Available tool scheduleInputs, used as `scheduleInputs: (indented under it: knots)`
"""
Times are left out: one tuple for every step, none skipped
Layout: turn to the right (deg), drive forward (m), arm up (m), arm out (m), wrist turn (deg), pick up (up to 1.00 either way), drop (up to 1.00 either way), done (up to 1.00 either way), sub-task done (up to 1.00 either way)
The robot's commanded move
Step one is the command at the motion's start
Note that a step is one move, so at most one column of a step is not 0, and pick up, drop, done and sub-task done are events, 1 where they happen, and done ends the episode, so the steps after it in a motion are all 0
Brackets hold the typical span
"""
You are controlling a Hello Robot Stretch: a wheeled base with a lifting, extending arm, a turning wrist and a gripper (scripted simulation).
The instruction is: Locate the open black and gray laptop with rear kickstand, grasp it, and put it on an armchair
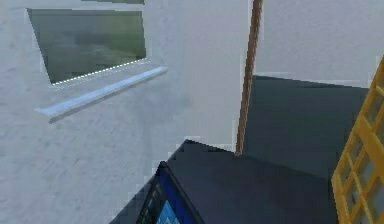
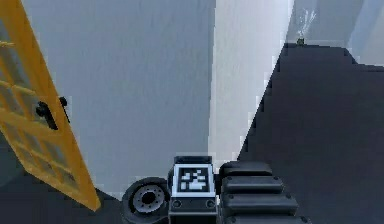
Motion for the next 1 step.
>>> scheduleInputs:
  knots:
    - [27.0,0.00,0.00,0.00,0.0,0.00,0.00,0.00,0.00]
